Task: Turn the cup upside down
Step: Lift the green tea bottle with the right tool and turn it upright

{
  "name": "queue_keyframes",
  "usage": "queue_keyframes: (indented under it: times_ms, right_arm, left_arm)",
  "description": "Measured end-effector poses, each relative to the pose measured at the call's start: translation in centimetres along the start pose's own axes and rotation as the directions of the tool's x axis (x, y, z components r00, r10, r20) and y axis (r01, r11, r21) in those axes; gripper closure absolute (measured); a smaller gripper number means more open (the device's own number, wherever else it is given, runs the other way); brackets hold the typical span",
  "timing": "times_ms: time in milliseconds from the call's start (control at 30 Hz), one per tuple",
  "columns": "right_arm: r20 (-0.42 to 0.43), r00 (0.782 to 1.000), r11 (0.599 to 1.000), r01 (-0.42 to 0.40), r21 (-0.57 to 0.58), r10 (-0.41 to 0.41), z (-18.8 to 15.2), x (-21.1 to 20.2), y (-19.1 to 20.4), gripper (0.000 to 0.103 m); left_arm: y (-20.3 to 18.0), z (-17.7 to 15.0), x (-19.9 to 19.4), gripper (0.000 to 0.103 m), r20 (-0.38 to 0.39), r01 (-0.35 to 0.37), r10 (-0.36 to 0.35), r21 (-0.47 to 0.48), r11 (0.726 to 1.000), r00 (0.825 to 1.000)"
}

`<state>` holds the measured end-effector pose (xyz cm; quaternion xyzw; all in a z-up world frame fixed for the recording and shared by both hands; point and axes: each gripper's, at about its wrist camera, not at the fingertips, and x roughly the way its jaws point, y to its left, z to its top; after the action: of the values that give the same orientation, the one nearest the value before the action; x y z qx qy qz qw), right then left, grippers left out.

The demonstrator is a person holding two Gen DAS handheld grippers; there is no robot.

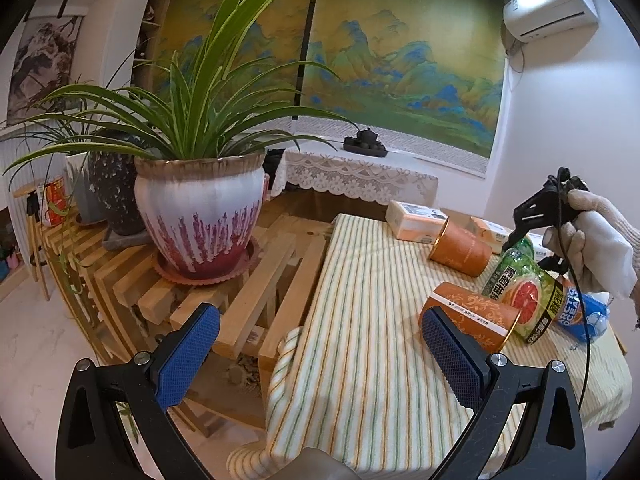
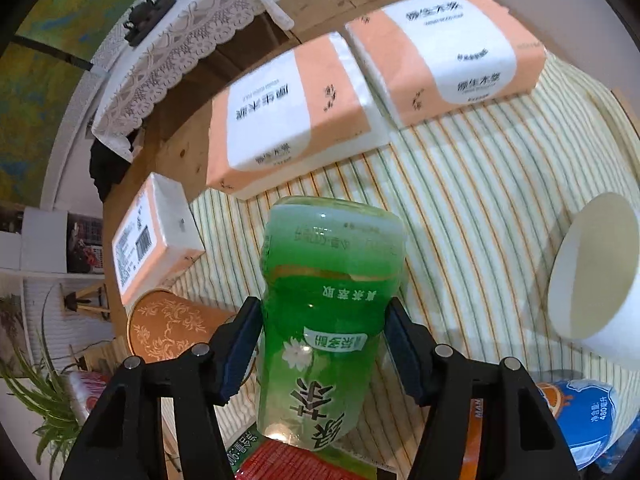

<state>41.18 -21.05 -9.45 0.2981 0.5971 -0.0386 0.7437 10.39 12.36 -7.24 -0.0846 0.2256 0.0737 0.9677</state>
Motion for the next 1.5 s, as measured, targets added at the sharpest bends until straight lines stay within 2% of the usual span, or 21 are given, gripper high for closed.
queue_keyframes:
  times_ms: [100,200,333,567,700,900,967,1167,1367,1500]
  right_arm:
    - [0.046,0.999,1.000,-0.014,-0.020,0.015,0.0,-1.2,0.1,0.046]
    - [0.122,0.993,0.998,0.011,-0.067,-0.002,-0.3,-2.8,0.5,0.046]
    - [0.222,0.975,0.995,0.022,-0.094,-0.001,-0.7,-5.1,0.4,0.046]
    - [0.312,0.949,0.988,0.002,-0.152,0.046,-1.7,-9.6,0.0,0.046]
    - [0.376,0.923,0.974,0.004,-0.227,0.084,-4.3,-13.1,-0.3,0.046]
    - [0.400,0.905,0.947,-0.008,-0.321,0.144,-9.7,-16.2,-2.3,0.046]
    - [0.394,0.906,0.940,-0.014,-0.342,0.157,-11.0,-16.7,-3.0,0.046]
    - [0.293,0.936,0.918,-0.067,-0.391,0.193,-15.7,-16.1,-5.2,0.046]
    - [0.165,0.961,0.924,-0.154,-0.350,0.223,-19.2,-12.0,-7.1,0.046]
    - [0.109,0.971,0.937,-0.169,-0.306,0.211,-19.8,-8.8,-7.6,0.046]
  left_arm:
    - [-0.4,0.0,-0.2,0.001,0.000,0.007,-0.007,0.003,1.000,1.000]
    - [-0.9,-0.2,-0.5,0.001,0.001,0.018,-0.018,0.017,1.000,1.000]
    - [-1.7,-0.2,-1.5,0.001,0.011,0.023,-0.023,0.028,0.999,1.000]
    - [-2.4,0.3,-3.5,0.001,0.037,0.016,-0.017,0.038,0.999,0.999]
    - [-3.3,0.4,-4.8,0.001,0.051,0.027,-0.029,0.050,0.998,0.998]
    - [-5.2,0.1,-6.4,0.001,0.055,0.056,-0.060,0.078,0.995,0.997]
    - [-5.7,0.0,-6.9,0.001,0.055,0.066,-0.071,0.090,0.994,0.996]
    - [-6.3,-0.2,-8.0,0.001,0.041,0.084,-0.089,0.099,0.991,0.995]
    - [-7.3,-0.6,-8.5,0.001,0.010,0.106,-0.108,0.132,0.986,0.994]
    - [-8.4,-0.7,-8.6,0.001,-0.019,0.139,-0.138,0.167,0.976,0.990]
